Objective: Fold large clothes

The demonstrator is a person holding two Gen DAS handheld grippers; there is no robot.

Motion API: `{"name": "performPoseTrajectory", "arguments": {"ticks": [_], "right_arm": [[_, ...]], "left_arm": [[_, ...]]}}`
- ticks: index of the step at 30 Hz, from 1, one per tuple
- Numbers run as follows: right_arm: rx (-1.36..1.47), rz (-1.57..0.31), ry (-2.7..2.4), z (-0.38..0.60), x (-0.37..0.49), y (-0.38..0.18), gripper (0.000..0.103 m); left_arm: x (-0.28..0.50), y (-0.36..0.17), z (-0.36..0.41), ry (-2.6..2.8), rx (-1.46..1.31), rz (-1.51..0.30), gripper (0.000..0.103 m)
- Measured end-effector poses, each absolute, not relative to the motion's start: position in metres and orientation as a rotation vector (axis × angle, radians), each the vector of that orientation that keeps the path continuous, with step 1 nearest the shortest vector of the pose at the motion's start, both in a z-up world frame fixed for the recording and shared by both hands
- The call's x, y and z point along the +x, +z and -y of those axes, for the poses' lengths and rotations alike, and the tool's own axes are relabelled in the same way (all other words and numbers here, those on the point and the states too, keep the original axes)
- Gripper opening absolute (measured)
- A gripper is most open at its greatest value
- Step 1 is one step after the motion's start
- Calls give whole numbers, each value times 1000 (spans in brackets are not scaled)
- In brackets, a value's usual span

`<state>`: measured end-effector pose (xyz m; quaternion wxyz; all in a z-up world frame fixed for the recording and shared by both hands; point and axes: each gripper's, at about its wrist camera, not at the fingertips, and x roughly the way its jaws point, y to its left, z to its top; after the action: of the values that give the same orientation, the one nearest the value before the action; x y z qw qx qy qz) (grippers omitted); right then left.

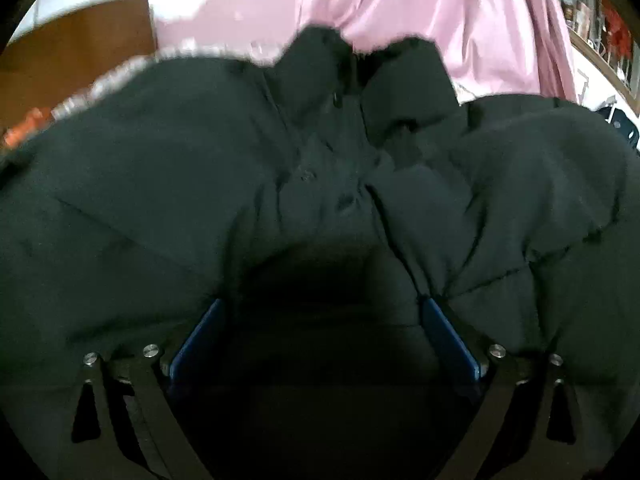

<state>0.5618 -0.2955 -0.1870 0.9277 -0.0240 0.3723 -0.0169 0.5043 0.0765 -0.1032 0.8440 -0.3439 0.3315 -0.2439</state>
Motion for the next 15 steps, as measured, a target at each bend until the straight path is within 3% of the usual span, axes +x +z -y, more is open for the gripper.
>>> {"name": "performPoseTrajectory", "arguments": {"ticks": [9,15], "right_arm": [[290,-522,90,340,515,-168,99],[367,-488,138,343,508,-178,101]], "left_arm": [[463,-134,-222,-123,-1093,-682,103],[466,-168,-277,19,-1376,-583,103]]}}
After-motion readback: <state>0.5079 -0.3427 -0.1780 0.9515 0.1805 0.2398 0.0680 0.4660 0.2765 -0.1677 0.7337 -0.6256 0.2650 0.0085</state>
